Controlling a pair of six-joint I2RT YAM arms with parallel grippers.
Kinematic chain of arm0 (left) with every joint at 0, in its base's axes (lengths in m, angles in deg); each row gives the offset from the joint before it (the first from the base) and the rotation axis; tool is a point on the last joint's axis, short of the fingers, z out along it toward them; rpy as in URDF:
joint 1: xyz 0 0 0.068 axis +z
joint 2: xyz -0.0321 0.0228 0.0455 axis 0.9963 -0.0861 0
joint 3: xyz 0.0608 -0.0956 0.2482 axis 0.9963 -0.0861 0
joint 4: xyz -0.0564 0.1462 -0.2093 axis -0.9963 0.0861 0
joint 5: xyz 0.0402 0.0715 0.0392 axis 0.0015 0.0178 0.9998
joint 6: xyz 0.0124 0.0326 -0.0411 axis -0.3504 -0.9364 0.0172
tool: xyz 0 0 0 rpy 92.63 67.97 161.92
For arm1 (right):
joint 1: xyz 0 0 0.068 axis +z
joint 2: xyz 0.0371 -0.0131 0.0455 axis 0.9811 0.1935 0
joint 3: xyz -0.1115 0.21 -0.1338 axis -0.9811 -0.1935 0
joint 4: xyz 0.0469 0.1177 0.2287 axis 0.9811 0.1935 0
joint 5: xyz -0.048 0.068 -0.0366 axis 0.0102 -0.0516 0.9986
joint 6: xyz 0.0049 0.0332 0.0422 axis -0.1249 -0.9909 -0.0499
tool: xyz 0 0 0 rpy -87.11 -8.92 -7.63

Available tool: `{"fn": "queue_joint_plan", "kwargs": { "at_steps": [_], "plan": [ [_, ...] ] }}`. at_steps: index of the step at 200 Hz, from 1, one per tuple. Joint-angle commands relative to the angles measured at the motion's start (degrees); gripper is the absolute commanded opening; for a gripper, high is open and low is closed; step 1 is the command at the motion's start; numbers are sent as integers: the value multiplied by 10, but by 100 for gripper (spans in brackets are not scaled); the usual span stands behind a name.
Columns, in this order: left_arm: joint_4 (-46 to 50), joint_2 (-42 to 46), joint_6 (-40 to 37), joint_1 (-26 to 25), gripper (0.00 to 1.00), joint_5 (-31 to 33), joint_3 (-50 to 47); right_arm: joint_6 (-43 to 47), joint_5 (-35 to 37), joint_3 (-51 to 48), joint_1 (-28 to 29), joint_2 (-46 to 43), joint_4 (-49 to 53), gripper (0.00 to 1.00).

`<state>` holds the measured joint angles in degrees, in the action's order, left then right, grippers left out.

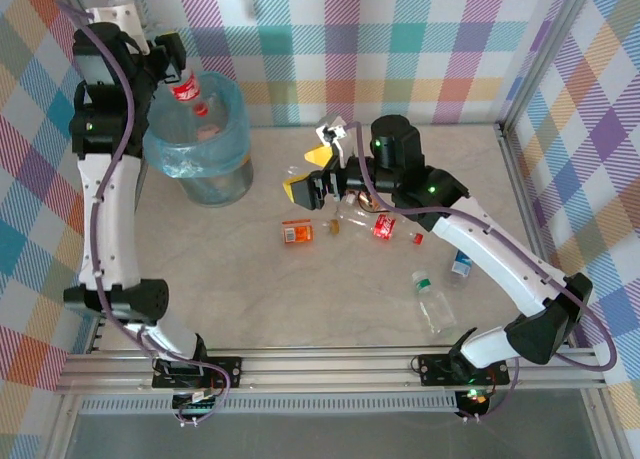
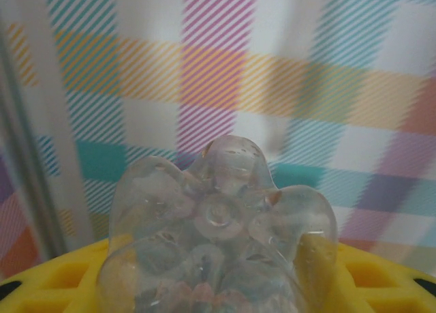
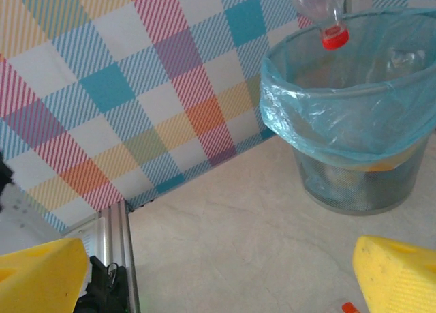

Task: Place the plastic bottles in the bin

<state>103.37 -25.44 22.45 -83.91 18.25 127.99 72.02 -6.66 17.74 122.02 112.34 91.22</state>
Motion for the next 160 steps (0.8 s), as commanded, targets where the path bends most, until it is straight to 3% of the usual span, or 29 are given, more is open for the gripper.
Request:
{"fn": "queue_joint_plan", "kwargs": {
  "at_steps": [1, 42, 107, 137, 160],
  "plan": [
    [-22, -35, 8, 57, 50, -8, 14, 8, -23, 4, 6, -10, -20, 99],
    [-64, -97, 26, 126, 50, -45, 10, 8, -10, -28, 10, -30, -17, 99],
    [-151, -131, 11, 132, 56, -133, -77, 2, -2, -40, 15, -26, -17, 98],
    [-178, -132, -1, 131, 64, -152, -121, 3, -3, -40, 20, -22, -3, 98],
    [-172, -132, -4, 132, 81, -154, -132, 3, 1, -43, 23, -23, 3, 98]
  ]
}}
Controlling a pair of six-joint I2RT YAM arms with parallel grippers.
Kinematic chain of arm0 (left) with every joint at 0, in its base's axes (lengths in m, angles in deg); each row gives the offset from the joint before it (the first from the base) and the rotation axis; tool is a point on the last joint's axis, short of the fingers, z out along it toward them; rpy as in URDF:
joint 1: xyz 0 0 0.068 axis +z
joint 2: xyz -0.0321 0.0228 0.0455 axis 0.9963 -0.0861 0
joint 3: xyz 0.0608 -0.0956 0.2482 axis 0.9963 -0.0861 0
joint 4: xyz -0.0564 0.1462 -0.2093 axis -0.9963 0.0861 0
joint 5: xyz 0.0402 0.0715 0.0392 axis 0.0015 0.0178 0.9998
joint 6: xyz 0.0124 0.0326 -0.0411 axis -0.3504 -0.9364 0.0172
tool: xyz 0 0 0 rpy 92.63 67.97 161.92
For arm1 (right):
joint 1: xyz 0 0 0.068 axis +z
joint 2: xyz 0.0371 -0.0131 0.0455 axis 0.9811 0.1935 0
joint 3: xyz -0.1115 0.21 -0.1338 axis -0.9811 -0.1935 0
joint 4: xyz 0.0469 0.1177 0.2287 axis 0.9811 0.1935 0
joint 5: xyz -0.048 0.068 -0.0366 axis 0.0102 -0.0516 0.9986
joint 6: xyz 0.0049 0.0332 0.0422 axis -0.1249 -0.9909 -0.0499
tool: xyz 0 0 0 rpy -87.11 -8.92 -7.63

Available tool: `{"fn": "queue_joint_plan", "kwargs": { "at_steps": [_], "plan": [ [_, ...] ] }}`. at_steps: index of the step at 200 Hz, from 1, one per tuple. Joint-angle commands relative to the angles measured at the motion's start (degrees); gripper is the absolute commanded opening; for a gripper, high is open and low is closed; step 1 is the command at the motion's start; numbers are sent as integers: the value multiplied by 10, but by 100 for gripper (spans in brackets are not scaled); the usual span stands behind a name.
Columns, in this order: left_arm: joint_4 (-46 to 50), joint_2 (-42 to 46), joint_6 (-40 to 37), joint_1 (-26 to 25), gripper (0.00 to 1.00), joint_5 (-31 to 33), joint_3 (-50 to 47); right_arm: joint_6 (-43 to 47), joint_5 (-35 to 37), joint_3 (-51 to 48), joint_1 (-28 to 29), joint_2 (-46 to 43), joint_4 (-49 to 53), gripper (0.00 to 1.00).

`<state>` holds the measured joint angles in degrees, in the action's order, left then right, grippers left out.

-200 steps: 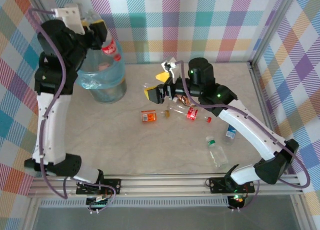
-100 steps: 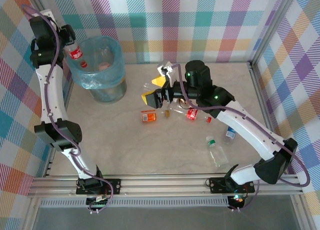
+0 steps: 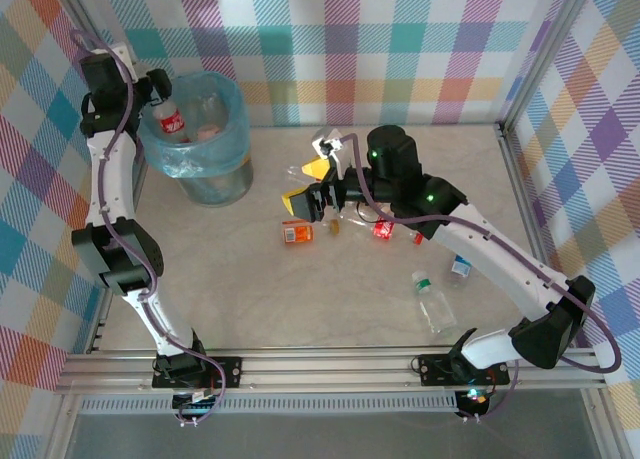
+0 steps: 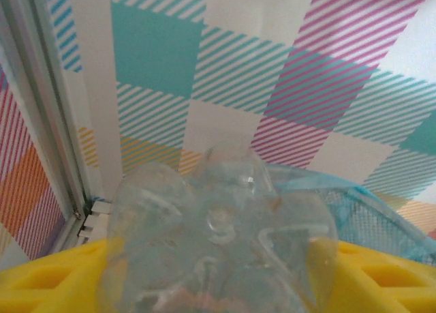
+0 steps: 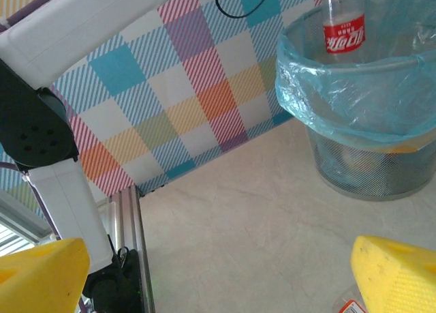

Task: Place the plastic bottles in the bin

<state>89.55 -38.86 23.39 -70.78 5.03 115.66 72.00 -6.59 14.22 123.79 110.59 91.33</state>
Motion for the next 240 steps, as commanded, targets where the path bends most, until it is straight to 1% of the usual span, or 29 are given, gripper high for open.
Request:
{"fn": "queue_joint_plan", "kwargs": {
  "at_steps": [1, 12, 27, 110, 136, 154, 188, 215, 240],
  "plan": [
    [-34, 2, -14, 0, 81, -22, -9, 4, 1, -8, 5, -5, 2, 98],
    [-32, 6, -15, 0, 85, -27, -14, 4, 2, -8, 6, -6, 6, 98],
    [-34, 12, -17, 0, 86, -31, -20, 7, 4, -8, 8, -7, 9, 98],
    [-19, 28, -16, 0, 85, -33, -9, 6, 13, -3, 14, -8, 13, 98],
    [-7, 37, -10, 0, 83, -41, 1, 10, 31, 7, 14, -5, 35, 98],
    [-2, 56, -8, -9, 83, -44, 2, 22, 61, 30, 14, 3, 84, 99],
    [22, 108, -25, -39, 83, -48, -5, 47, 162, 91, 8, 28, 226, 100],
    [34, 159, -53, -82, 82, -49, -27, 48, 212, 109, -16, 34, 323, 99],
    [44, 207, -75, -137, 82, -47, -59, 3, 274, 102, -53, 25, 414, 99]
  ]
}}
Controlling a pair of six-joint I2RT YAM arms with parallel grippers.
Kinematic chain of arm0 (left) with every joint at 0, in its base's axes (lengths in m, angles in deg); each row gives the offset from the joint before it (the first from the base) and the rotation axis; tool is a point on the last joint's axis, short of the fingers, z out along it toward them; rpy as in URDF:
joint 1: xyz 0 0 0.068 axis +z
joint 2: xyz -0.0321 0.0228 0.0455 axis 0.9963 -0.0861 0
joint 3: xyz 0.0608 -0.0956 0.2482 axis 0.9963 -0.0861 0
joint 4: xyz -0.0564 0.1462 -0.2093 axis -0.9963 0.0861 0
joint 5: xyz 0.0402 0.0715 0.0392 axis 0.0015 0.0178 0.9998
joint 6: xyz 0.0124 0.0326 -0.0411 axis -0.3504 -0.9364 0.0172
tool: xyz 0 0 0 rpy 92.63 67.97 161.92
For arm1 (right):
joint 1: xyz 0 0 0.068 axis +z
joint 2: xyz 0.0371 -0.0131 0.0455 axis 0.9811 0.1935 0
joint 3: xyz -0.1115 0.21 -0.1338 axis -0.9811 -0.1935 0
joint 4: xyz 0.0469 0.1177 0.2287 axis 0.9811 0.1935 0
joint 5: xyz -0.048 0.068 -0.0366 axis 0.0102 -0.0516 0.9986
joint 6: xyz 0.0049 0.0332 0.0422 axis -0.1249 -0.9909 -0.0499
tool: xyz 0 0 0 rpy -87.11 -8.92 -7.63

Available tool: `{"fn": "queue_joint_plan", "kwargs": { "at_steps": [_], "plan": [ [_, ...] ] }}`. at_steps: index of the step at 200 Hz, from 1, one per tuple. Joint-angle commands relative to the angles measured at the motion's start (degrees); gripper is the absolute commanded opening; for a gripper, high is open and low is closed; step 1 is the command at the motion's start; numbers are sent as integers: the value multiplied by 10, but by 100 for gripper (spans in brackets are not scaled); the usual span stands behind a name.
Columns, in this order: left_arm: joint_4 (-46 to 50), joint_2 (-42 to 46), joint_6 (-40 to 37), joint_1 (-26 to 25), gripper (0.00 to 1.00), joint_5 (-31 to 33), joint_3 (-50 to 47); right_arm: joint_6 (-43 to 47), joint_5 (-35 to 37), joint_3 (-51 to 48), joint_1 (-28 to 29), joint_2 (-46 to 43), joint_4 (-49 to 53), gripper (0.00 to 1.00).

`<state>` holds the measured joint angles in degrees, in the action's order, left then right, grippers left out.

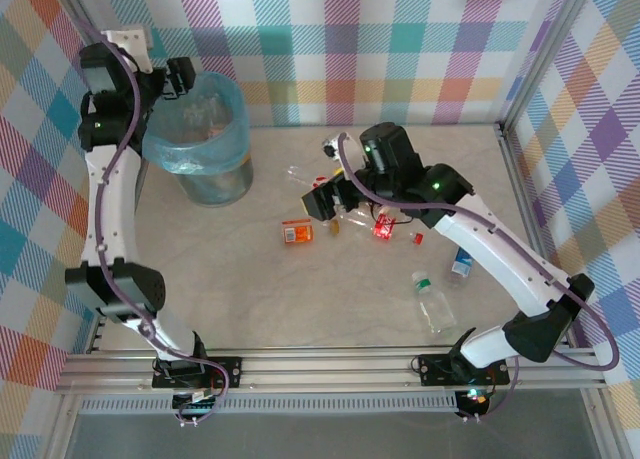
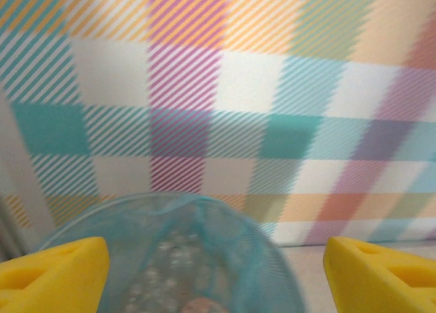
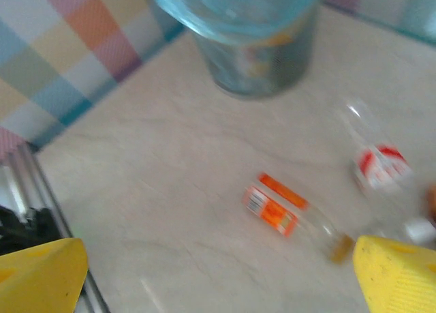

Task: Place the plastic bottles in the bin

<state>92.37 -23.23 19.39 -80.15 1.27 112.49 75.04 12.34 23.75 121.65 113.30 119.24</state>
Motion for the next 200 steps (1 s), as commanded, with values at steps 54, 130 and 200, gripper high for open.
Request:
{"fn": "queue_joint_plan", "kwargs": {
  "at_steps": [54, 130, 200],
  "plan": [
    [36, 117, -94, -205, 82, 13, -107, -113, 114, -142, -124, -81, 202, 99],
    [7, 126, 64, -294, 80, -29, -314, 143, 26, -232, -125, -5, -25, 84],
    [74, 129, 109, -294, 82, 49, -361, 263, 119, -124, -127, 226, 16, 91]
  ]
}}
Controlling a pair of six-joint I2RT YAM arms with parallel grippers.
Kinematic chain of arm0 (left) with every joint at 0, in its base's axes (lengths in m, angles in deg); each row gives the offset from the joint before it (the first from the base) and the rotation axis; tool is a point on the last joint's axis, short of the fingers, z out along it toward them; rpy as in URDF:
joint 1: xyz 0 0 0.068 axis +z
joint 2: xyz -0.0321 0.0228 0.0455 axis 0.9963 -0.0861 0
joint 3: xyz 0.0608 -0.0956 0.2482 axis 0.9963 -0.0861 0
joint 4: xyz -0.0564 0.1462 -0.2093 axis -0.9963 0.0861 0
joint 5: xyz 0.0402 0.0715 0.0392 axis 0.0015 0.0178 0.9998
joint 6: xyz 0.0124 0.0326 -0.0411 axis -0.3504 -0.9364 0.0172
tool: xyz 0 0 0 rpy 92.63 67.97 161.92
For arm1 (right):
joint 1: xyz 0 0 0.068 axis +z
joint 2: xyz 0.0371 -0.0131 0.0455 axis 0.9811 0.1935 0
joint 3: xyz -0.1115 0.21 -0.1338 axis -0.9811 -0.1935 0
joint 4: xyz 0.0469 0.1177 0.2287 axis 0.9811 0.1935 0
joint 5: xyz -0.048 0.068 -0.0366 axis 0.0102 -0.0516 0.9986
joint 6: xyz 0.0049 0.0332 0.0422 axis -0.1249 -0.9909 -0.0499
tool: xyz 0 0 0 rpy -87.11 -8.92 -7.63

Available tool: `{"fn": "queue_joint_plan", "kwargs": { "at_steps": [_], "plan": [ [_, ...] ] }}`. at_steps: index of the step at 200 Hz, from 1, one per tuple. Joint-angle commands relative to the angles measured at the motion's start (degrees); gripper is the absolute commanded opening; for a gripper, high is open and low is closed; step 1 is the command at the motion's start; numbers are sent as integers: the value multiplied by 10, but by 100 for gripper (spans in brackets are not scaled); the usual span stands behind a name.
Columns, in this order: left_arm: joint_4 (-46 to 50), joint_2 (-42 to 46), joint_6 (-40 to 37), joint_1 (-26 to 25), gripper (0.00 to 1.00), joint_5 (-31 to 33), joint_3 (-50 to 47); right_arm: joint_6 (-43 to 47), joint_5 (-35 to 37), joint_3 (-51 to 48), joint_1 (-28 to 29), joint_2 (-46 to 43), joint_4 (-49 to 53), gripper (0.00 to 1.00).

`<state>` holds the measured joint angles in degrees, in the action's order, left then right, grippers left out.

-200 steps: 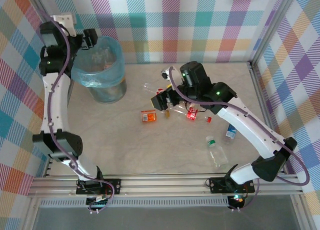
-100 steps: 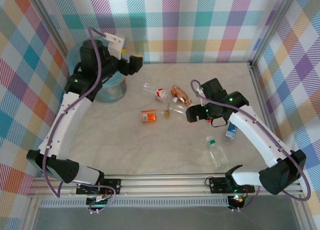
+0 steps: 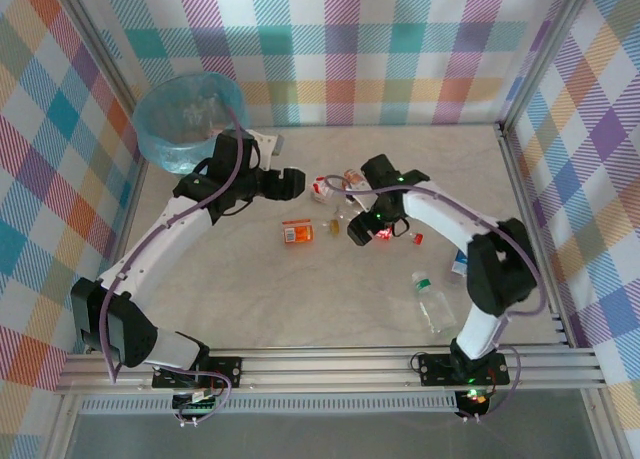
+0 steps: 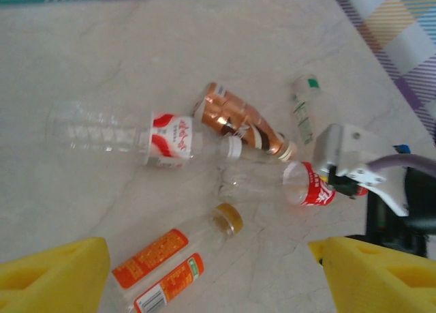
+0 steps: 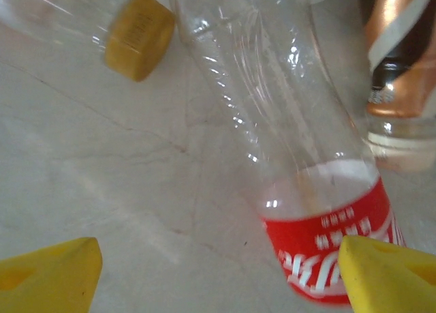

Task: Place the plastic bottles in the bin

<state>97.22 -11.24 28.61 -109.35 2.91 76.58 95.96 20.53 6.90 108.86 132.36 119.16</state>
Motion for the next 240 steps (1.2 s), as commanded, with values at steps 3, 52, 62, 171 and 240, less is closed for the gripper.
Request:
{"fn": "queue_joint_plan", "kwargs": {
  "at_steps": [3, 52, 62, 171, 240],
  "plan": [
    [28, 8, 15, -2, 82, 36, 0, 54, 41, 49, 0, 43, 21, 92],
    [46, 9, 2, -1, 83, 52, 7, 69, 69, 70, 0, 106, 36, 93],
    [46, 8, 1, -1, 83, 53, 7, 70, 75, 69, 0, 113, 34, 93],
    [61, -1, -4, 7, 84, 51, 37, 61, 61, 57, 0, 104, 35, 67],
    [57, 24, 29, 11, 85, -2, 84, -1, 8, 51, 0, -29, 65, 62]
  ]
}}
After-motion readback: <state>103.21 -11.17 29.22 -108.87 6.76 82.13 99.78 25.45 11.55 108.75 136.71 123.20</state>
